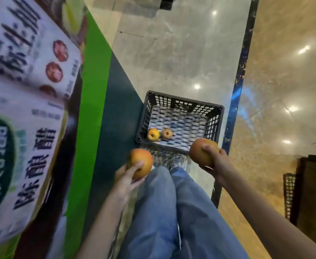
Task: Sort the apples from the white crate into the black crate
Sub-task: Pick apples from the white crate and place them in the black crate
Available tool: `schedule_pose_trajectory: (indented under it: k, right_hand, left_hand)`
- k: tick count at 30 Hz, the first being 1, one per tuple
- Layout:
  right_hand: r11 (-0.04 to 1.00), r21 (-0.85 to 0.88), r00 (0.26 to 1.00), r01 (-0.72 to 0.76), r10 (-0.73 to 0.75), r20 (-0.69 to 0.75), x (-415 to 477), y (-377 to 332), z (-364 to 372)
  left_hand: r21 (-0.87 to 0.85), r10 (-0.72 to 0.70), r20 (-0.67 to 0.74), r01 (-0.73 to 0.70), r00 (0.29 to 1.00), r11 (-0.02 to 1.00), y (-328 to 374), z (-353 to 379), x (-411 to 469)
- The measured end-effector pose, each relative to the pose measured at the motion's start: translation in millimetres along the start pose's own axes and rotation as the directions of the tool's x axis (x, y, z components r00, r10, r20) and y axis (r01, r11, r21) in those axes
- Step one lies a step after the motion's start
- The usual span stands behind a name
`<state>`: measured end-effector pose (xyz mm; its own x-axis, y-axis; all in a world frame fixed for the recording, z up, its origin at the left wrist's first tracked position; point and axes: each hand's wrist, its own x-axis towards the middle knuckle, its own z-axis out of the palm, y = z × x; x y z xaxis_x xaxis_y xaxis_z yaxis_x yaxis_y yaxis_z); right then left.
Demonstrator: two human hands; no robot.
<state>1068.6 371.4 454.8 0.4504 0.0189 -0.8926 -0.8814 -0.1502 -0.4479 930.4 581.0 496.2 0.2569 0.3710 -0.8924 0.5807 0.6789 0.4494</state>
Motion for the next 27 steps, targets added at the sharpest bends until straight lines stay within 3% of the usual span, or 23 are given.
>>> schedule_pose_trajectory:
  k: [6,10,17,23,27]
  right_hand:
    - [0.993,-0.111,0.993,-0.038,0.026,-0.114,126.9,-13.2,33.0]
    - [0.971,-0.236,0.994,-0.036,0.010,-0.111,227.2,1.5,43.7]
    - [0.847,-0.532,0.995,0.009,-0.061,-0.079,391.3,74.3,59.7]
    - [0.641,-0.750,0.975,0.163,-0.219,0.025,469.2,137.9,62.6]
    - [0.558,-0.816,0.978,0.153,-0.206,0.042,494.2,159.0,63.2]
  left_hand:
    - [0.239,0.046,0.052,-0.057,0.998,0.969,28.9,72.8,127.3]
    - [0.458,0.082,0.090,-0.114,0.993,0.882,27.3,112.6,248.3]
    - [0.825,0.245,0.126,-0.239,0.961,0.512,-11.1,160.1,442.0]
    - [0.945,0.333,0.197,-0.269,0.922,0.185,-49.4,161.6,549.3]
    - [0.970,0.377,0.181,-0.227,0.908,0.083,-58.3,154.4,583.1]
